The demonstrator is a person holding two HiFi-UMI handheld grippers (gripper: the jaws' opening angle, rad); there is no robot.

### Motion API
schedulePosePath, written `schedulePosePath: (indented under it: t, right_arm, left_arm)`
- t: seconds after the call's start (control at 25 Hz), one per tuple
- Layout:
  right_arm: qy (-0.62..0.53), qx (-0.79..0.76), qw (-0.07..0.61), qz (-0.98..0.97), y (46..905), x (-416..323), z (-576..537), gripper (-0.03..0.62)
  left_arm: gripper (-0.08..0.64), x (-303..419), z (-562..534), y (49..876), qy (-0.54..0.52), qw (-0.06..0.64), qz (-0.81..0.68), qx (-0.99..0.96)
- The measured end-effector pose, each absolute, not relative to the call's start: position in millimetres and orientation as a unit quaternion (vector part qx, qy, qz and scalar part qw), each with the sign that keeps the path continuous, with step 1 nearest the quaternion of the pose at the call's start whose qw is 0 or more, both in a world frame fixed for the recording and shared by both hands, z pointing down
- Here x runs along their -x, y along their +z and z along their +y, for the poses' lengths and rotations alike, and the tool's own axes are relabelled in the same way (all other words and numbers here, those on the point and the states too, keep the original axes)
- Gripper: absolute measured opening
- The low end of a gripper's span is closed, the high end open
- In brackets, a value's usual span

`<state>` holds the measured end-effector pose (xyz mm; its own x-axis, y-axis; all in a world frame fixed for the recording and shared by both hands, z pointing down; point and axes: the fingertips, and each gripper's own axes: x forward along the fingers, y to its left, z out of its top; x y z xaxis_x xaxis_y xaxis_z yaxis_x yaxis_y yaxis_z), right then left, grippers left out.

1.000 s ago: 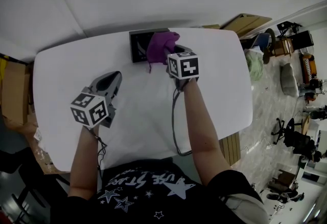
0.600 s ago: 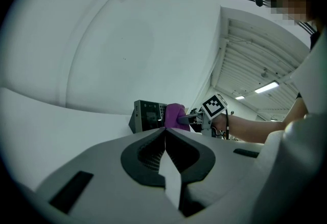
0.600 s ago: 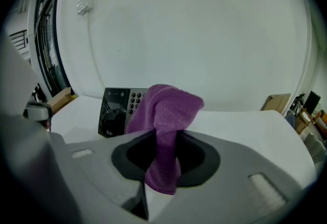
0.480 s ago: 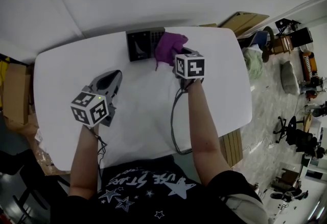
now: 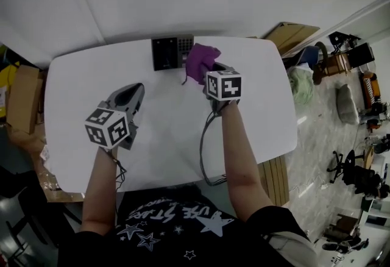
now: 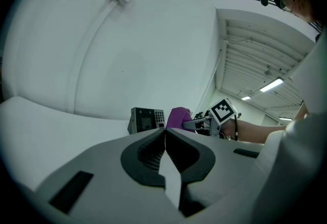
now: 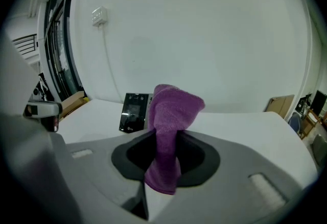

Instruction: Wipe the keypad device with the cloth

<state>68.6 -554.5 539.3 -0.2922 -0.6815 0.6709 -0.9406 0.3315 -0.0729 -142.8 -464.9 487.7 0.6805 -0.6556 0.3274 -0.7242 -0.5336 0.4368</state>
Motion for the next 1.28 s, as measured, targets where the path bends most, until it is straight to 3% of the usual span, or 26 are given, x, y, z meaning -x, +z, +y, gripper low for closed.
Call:
schedulePosePath:
  t: [0.8, 1.28]
  right_arm:
    - [0.179, -0.406, 0.284, -0.850, 504.6, -34.8, -397.5, 0.094]
    - [0.151, -0.371, 0.254, -0.880, 465.5, -60.0, -305.8, 0.094]
  left_arm:
    - [0.009, 84.4, -336.8, 455.9, 0.052, 0.248, -0.438, -0.863]
    - [0.009, 53.5, -246.0, 443.3, 0.036, 0.235, -0.482, -0.843]
